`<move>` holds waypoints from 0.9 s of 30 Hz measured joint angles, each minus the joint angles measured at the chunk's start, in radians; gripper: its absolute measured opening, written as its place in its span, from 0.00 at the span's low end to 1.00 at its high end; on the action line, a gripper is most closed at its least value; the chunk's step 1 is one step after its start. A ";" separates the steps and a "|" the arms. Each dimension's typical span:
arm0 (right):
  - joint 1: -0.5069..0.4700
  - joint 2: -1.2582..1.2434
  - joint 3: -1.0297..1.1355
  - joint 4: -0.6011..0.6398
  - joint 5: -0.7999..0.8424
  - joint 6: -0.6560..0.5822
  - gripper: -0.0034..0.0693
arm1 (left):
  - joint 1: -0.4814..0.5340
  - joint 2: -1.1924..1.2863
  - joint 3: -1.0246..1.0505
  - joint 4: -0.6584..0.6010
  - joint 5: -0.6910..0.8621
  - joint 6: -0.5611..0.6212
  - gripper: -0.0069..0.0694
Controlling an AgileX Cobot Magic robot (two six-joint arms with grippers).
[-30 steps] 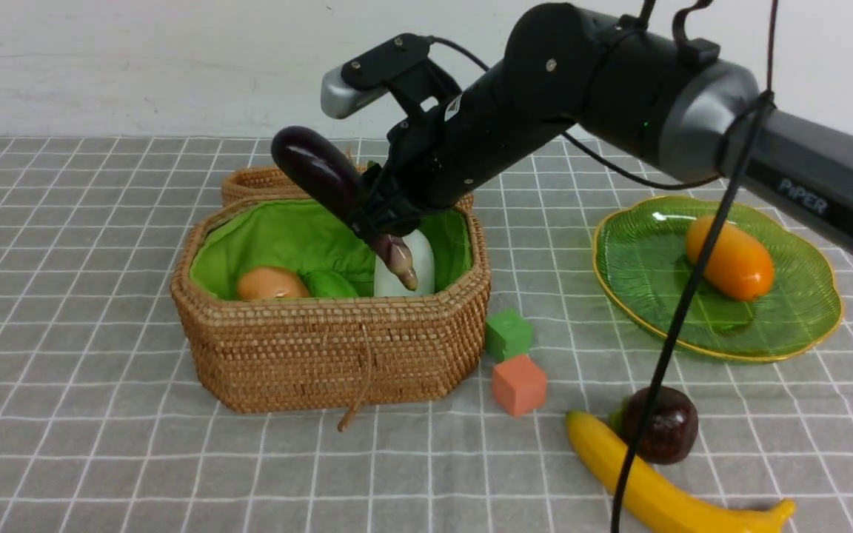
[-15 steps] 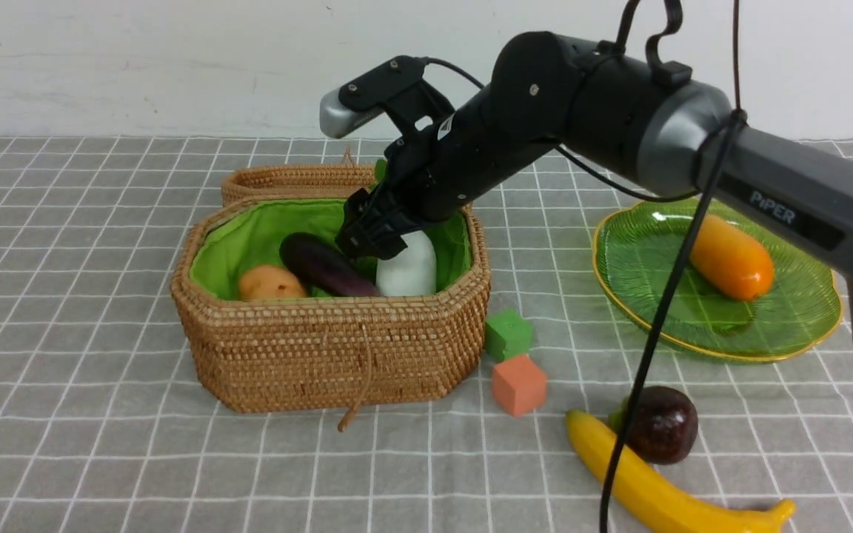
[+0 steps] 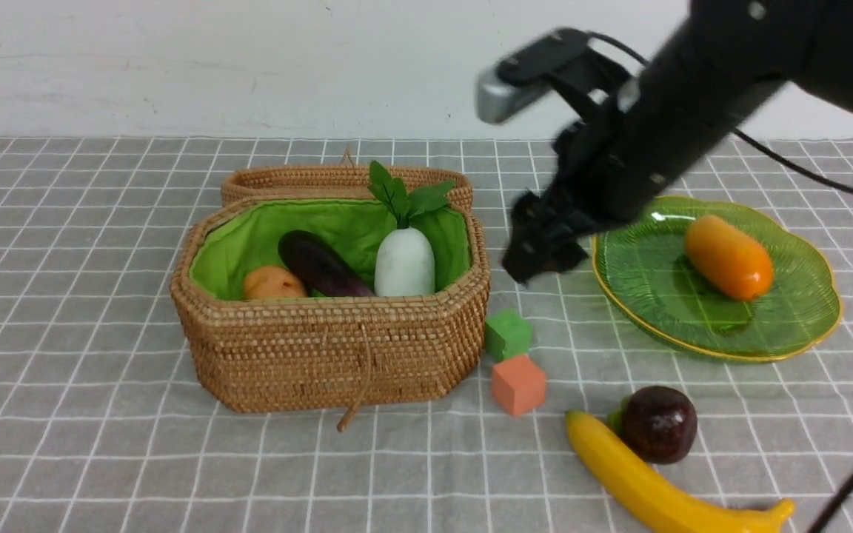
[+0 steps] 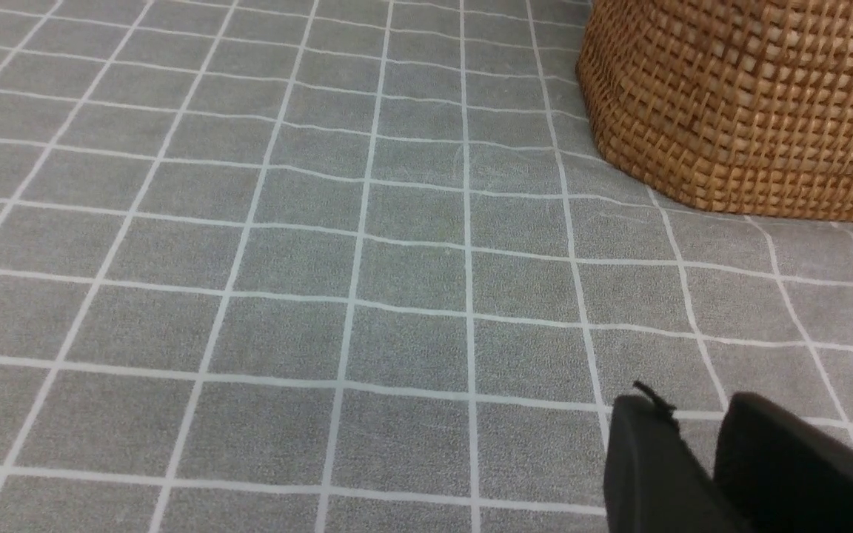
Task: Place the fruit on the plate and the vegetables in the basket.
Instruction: Use the right arm to grab a mangosteen and put it into the right plate
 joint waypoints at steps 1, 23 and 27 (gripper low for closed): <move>-0.009 -0.009 0.027 -0.002 -0.002 0.000 0.87 | 0.000 0.000 0.000 0.000 0.000 0.000 0.28; -0.166 0.159 0.267 -0.010 0.006 0.104 0.85 | 0.000 0.000 0.000 0.000 0.000 0.000 0.31; -0.166 0.161 0.252 -0.014 0.041 0.076 0.82 | 0.000 0.000 0.000 0.000 0.000 0.000 0.31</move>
